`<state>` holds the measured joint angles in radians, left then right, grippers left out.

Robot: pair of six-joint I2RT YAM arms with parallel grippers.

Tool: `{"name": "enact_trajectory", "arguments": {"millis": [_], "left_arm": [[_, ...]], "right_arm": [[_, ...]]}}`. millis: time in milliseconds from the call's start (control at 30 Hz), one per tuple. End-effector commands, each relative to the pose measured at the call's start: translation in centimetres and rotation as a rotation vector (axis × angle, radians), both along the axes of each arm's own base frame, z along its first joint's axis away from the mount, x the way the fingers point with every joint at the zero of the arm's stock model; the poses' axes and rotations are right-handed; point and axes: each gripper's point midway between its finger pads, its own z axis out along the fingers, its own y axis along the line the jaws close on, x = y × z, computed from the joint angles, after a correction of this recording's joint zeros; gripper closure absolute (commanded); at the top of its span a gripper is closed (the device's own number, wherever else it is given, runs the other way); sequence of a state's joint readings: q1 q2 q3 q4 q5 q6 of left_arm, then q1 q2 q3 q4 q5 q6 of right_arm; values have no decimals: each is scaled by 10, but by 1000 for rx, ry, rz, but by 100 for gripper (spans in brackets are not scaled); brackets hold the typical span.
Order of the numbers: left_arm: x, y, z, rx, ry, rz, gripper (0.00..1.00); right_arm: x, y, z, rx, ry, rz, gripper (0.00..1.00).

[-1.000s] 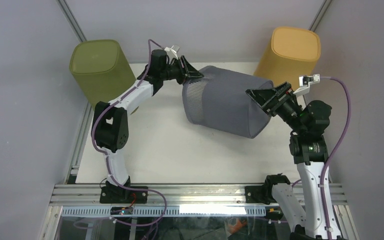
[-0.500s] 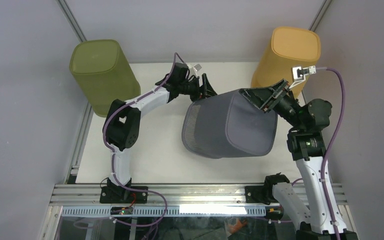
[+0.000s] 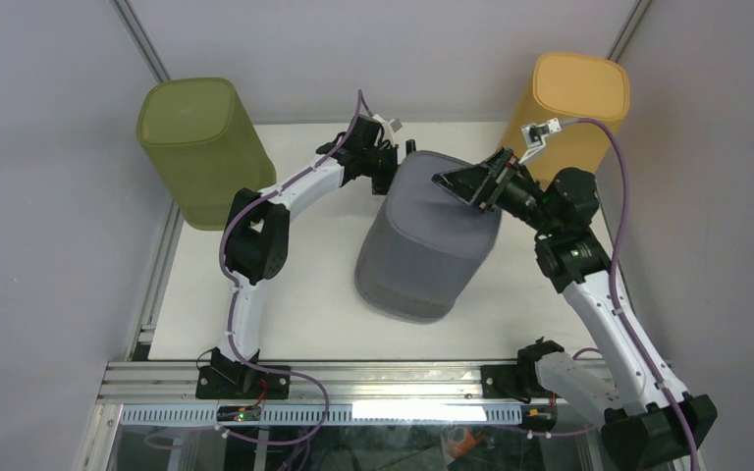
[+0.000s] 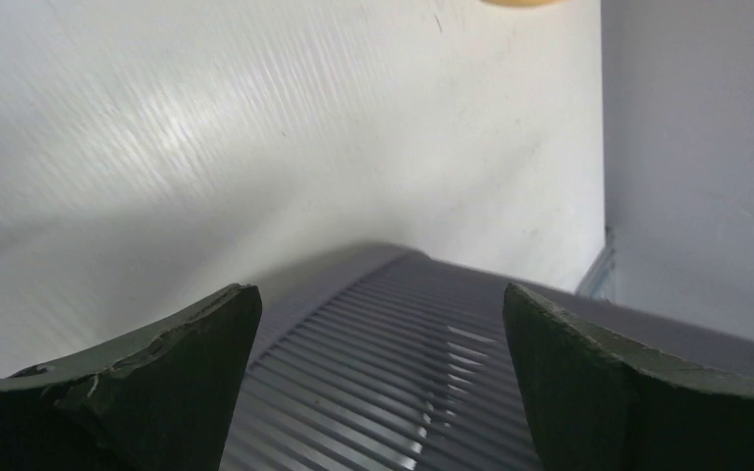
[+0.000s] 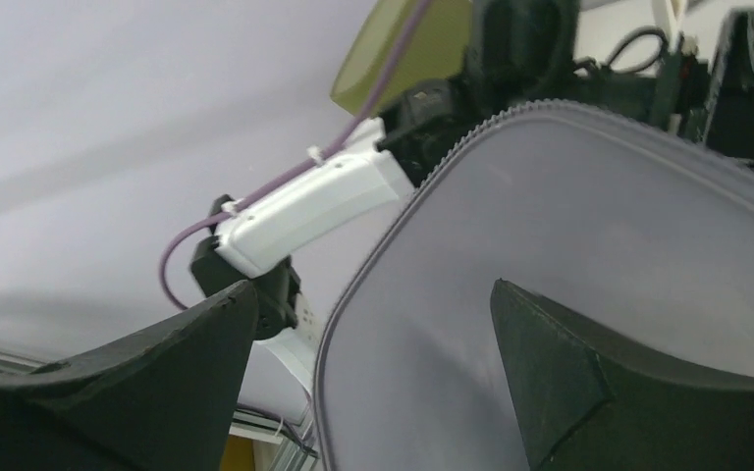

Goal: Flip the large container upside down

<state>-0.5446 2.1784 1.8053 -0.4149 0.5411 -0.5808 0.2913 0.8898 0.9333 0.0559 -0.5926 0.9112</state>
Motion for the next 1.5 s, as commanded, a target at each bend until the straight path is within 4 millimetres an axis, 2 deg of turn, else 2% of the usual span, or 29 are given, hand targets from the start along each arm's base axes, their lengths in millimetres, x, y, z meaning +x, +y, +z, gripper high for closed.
{"name": "enact_trajectory", "arguments": {"millis": [0, 67, 267, 367, 533, 667, 833, 967, 1067, 1167, 1233, 1300, 1367, 1467], "left_arm": [[24, -1, 32, 56, -192, 33, 1], [33, 2, 36, 78, -232, 60, 1], [62, 10, 79, 106, -390, 138, 1], [77, 22, 108, 123, -474, 210, 1], [87, 49, 174, 85, -587, 296, 1], [79, 66, 224, 59, -678, 334, 1], [57, 84, 278, 20, -777, 365, 1], [38, 95, 311, -25, -831, 382, 1], [20, 97, 329, -75, -850, 359, 1], [0, 98, 338, -121, -850, 328, 1], [-14, 102, 344, -141, -851, 316, 1], [-24, 106, 339, -141, -841, 307, 1], [-32, 112, 337, -136, -837, 316, 1], [-47, 122, 333, -136, -837, 331, 1]], "right_arm": [[7, 7, -16, -75, 33, -6, 8], [6, 7, -12, -80, 20, -5, 7], [-4, 3, 4, -152, -44, -3, 8], [-17, -6, 12, -253, -101, -5, 7], [-49, -24, 15, -430, -173, 25, 7], [-79, -38, 8, -496, -188, 38, 7], [-131, -39, -3, -453, -159, 145, 6], [-165, -34, -15, -386, -101, 255, 6], [-177, -26, -31, -336, -9, 358, 7], [-179, -15, -53, -272, 94, 460, 9], [-171, -10, -64, -229, 107, 454, 9], [-157, -5, -65, -190, 30, 430, 9], [-136, 1, -68, -159, -7, 390, 8], [-86, 5, -76, -151, -34, 241, 8]]}}
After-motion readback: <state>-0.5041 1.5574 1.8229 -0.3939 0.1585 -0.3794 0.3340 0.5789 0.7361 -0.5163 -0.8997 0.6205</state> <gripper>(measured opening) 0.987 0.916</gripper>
